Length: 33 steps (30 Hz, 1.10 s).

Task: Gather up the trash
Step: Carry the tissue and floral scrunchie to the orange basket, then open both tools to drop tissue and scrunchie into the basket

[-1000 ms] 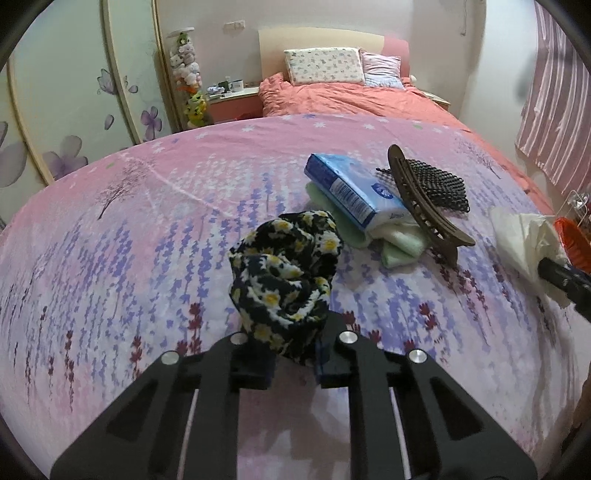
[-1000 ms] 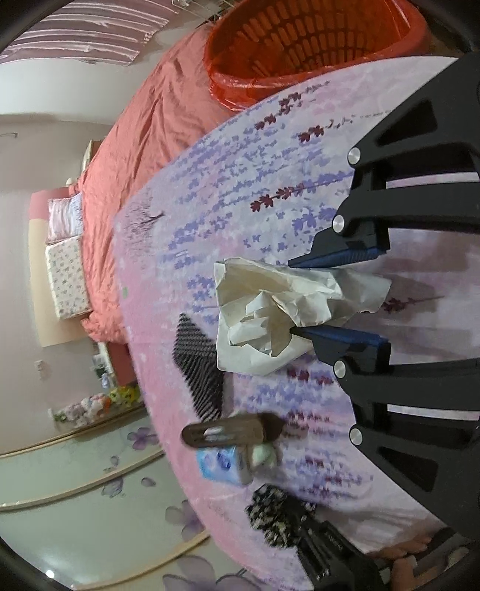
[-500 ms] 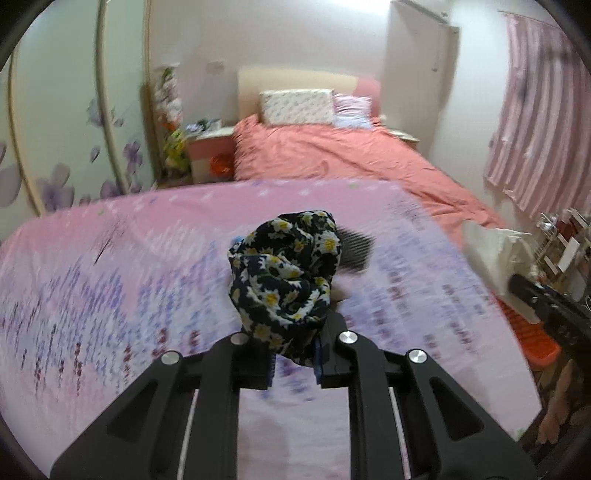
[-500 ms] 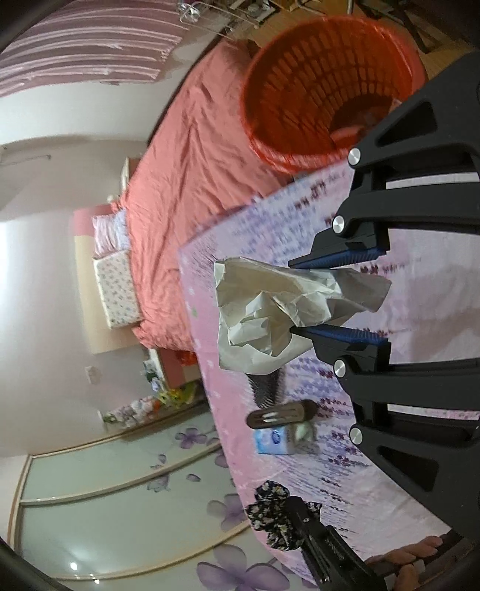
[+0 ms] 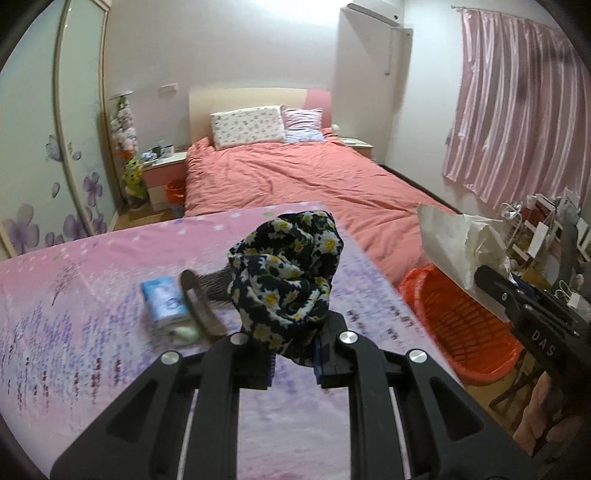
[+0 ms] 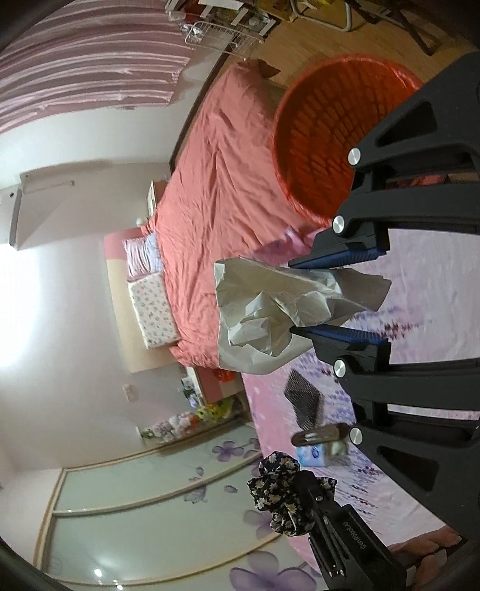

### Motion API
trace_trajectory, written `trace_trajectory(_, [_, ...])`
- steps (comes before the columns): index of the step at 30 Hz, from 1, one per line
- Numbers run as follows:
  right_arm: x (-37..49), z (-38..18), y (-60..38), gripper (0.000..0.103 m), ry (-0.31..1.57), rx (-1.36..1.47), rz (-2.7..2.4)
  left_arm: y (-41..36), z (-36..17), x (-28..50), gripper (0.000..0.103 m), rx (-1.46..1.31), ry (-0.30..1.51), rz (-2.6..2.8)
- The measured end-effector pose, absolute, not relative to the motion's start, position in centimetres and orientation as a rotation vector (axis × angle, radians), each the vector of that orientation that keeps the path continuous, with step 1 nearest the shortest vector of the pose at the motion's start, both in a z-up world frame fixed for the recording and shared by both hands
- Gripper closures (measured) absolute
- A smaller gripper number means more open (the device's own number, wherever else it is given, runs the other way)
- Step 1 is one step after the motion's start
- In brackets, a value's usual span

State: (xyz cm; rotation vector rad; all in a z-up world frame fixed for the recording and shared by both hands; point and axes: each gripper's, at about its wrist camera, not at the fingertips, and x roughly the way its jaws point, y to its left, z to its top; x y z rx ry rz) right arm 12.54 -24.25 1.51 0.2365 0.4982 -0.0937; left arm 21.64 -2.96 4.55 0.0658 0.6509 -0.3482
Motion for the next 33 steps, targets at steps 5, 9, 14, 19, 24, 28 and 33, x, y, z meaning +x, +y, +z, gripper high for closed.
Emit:
trace_trajectory(5, [11.9, 1.6, -26.8, 0.074, 0.474, 0.264, -0.138, -5.7, 4.9, 21.6, 0.087, 0.055, 0.646, -0.404])
trace_trajectory(9, [11.2, 1.2, -29.3, 0.074, 0.462, 0.276, -0.192, -8.5, 4.8, 21.6, 0.087, 0.062, 0.648, -0.458])
trace_trajectory(14, [11.1, 0.2, -32.3, 0.074, 0.469, 0.304, -0.25, -12.9, 4.0, 21.2, 0.086, 0.074, 0.655, -0.549])
trace_trajectory(19, [11.1, -1.0, -35.7, 0.074, 0.475, 0.358, -0.304, -18.0, 2.8, 20.9, 0.085, 0.075, 0.666, -0.644])
trace_trajectory(24, [11.2, -2.3, -38.8, 0.073, 0.488, 0.422, -0.34, -22.3, 0.8, 21.5, 0.08, 0.087, 0.702, -0.694])
trace_trajectory(28, [11.9, -3.8, -40.5, 0.068, 0.528, 0.46, -0.345, -25.2, -1.7, 22.3, 0.053, 0.117, 0.749, -0.707])
trace_trajectory(33, [12.3, -5.9, -41.0, 0.054, 0.584, 0.491, -0.34, -26.5, -4.1, 23.0, 0.043, 0.17, 0.794, -0.683])
